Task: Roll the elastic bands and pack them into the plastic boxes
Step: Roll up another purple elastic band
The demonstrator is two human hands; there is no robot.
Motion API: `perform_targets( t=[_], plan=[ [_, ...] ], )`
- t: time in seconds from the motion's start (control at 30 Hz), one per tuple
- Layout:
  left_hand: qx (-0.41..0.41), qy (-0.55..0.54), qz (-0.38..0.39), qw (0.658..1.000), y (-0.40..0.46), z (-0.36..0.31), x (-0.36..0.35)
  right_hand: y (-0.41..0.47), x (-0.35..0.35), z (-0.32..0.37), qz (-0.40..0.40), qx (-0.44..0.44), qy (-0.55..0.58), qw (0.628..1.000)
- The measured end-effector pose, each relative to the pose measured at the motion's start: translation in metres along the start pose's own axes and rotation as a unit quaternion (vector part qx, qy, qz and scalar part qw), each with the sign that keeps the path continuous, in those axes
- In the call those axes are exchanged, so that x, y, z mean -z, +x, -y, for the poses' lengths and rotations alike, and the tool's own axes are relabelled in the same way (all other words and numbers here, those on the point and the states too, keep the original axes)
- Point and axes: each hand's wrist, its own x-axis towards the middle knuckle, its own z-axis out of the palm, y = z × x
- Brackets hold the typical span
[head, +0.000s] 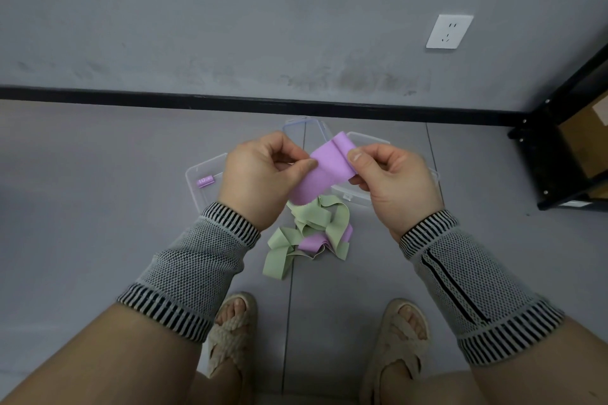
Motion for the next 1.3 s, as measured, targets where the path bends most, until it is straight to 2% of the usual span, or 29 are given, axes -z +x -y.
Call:
perform_targets(
  t=[0.13, 0.4, 0.63, 0.93, 1.3],
  plan=[
    [-0.003, 0.02, -0.005, 1.0, 0.001, -0.001, 0.0, 0.001, 0.0, -0.001, -0.017, 0.009, -0.01, 1.0],
    [0.031, -0.017, 0.077, 0.996, 0.001, -0.004, 0.003, 0.002, 0.002, -0.002, -0.018, 0.013, -0.02, 1.0],
    [0.069, -0.082, 0.139, 0.985, 0.003, 0.0, 0.006, 0.001, 0.004, -0.001, 0.011, 0.026, -0.032, 0.999],
    [0.071, -0.071, 0.117, 0.988, 0.006, 0.002, 0.01, 0.002, 0.002, -0.003, 0.02, 0.017, -0.003, 1.0],
    [0.064, 0.027, 0.111, 0.991, 0.006, 0.003, 0.008, 0.0, 0.001, -0.004, 0.012, 0.022, -0.026, 0.999]
  ],
)
